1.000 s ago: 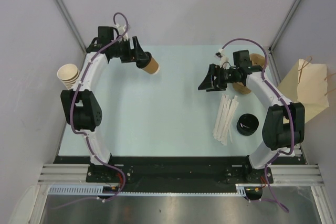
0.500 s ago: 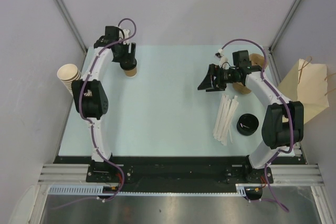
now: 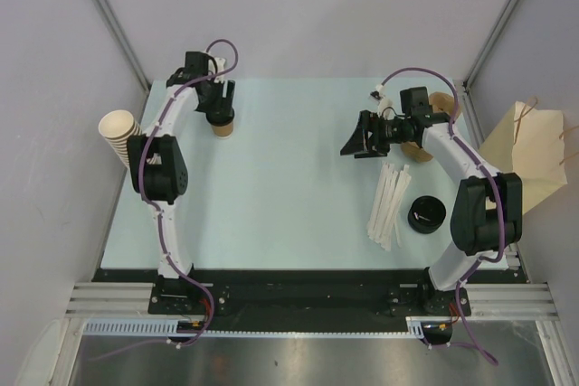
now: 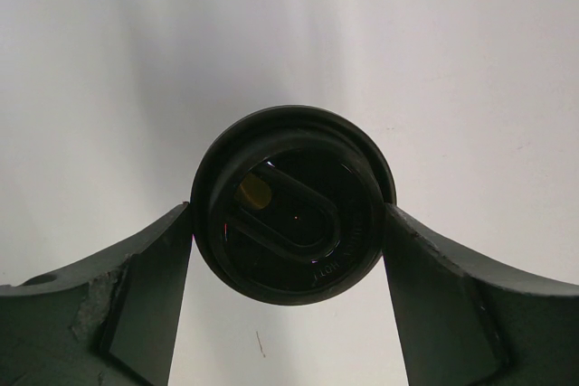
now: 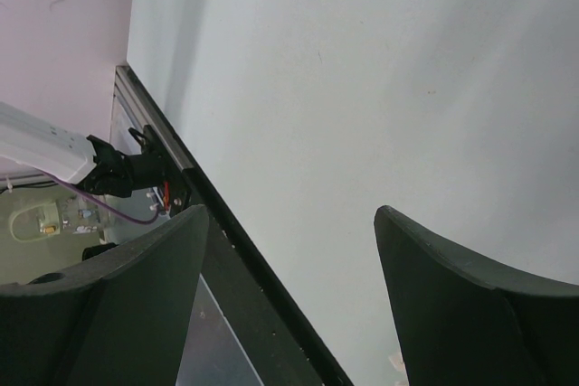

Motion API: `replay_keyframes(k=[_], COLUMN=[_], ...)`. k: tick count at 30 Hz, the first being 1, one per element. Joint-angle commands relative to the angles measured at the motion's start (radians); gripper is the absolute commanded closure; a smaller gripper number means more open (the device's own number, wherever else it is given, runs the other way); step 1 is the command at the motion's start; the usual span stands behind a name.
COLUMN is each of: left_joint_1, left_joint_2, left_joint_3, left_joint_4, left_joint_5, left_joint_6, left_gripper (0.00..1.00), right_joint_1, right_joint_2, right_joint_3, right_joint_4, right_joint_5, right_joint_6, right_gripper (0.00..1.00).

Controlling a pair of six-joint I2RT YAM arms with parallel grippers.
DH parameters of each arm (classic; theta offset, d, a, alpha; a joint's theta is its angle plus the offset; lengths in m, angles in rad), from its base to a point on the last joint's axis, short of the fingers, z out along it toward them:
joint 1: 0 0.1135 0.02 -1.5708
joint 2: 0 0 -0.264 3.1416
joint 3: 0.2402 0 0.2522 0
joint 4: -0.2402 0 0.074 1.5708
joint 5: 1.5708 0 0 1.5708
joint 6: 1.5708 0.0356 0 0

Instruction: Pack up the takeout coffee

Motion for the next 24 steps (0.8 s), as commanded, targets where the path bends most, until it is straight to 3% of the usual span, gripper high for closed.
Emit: replay_keyframes(k=[1,7,10,24], left_joint_1=[0.006,0.009,0.011,0.011], left_joint_2=[0.001,-0.014,-0.031,-0.119], left_joint_3=[-0.013,-0.022,-0.022,0.016], left_joint_4=[0.026,0.017,0.012,-0.028], left_joint_5=[-0.005,-0.01,-0.001,0.021], left_joint_6=[-0.008,-0.02,-0.025,-0.03], left_gripper=[0.29,0.06,0.01,0.01], right_joint_1=[-0.001,-0.001,-0.001,-0.03], right_joint_2=[0.002,-0.011,-0.021,-0.093], right_joint_3=[0.029,0.029,0.031,0.055], right_joint_4=[0.024,0.029,0.024,-0.019], right_joint_5=[-0.025,-0.028,-0.025,-0.001], right_joint_6=[0.001,0.002,-0.002,-0.045], right_gripper=[0.2,0.2,0.2,0.2])
